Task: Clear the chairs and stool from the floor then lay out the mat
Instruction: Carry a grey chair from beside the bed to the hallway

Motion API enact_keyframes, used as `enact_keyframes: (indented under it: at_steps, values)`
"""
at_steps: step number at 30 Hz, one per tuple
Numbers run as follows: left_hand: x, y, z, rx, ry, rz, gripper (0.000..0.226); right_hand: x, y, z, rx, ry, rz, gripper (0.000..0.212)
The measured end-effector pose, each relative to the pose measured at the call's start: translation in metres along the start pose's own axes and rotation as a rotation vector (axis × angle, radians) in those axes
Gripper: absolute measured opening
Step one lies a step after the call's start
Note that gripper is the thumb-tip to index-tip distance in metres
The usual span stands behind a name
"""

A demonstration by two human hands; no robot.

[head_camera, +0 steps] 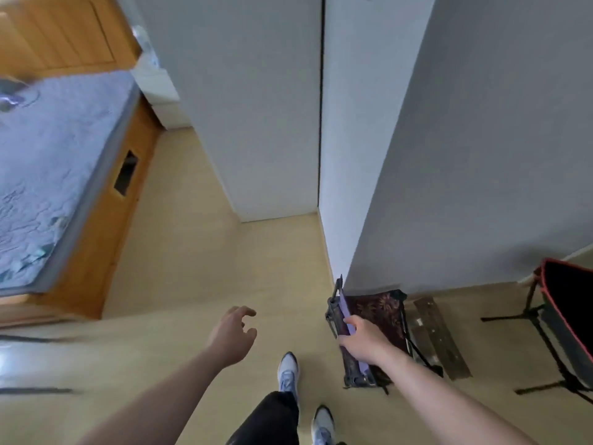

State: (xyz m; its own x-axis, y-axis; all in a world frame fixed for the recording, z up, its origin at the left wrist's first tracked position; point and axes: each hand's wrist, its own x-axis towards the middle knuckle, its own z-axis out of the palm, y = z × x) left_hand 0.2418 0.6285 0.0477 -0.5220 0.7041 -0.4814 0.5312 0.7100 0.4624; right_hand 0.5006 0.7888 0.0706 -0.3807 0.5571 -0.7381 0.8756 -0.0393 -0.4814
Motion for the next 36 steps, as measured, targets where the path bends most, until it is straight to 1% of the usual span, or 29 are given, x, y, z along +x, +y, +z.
enact_keyframes:
  at_steps: [5, 7, 9, 12, 14, 15, 18, 19, 21, 24, 26, 31, 36]
  values:
    - [-0.043, -0.059, -0.036, -0.092, 0.183, -0.120, 0.034, -0.004, -0.062, 0.030, -0.192, -0.073, -0.121, 0.062]
    - [-0.064, -0.091, -0.052, -0.147, 0.247, -0.196, 0.034, -0.006, -0.097, 0.049, -0.296, -0.098, -0.188, 0.062]
    - [-0.074, -0.111, -0.060, -0.173, 0.274, -0.244, 0.034, -0.006, -0.124, 0.059, -0.349, -0.101, -0.248, 0.062]
    - [-0.106, -0.168, -0.084, -0.259, 0.358, -0.321, 0.035, -0.010, -0.186, 0.101, -0.459, -0.113, -0.350, 0.063]
    - [-0.120, -0.196, -0.094, -0.263, 0.390, -0.349, 0.036, -0.011, -0.216, 0.124, -0.503, -0.132, -0.384, 0.063]
    - [-0.136, -0.227, -0.104, -0.287, 0.418, -0.399, 0.036, -0.014, -0.242, 0.152, -0.531, -0.151, -0.425, 0.063]
    - [-0.171, -0.288, -0.125, -0.309, 0.480, -0.477, 0.036, -0.028, -0.296, 0.214, -0.568, -0.204, -0.482, 0.063]
    - [-0.191, -0.325, -0.136, -0.335, 0.513, -0.521, 0.036, -0.033, -0.325, 0.253, -0.605, -0.233, -0.525, 0.062]
    - [-0.203, -0.348, -0.149, -0.329, 0.528, -0.546, 0.037, -0.041, -0.345, 0.278, -0.618, -0.255, -0.567, 0.062]
    - [-0.243, -0.420, -0.171, -0.330, 0.583, -0.631, 0.039, -0.058, -0.392, 0.355, -0.646, -0.308, -0.643, 0.061]
    - [-0.262, -0.456, -0.185, -0.337, 0.608, -0.667, 0.039, -0.071, -0.420, 0.392, -0.657, -0.336, -0.688, 0.060]
    - [-0.288, -0.521, -0.211, -0.392, 0.662, -0.741, 0.038, -0.092, -0.481, 0.454, -0.710, -0.388, -0.778, 0.059]
    - [-0.284, -0.568, -0.237, -0.501, 0.714, -0.795, 0.036, -0.083, -0.544, 0.495, -0.743, -0.444, -0.845, 0.056]
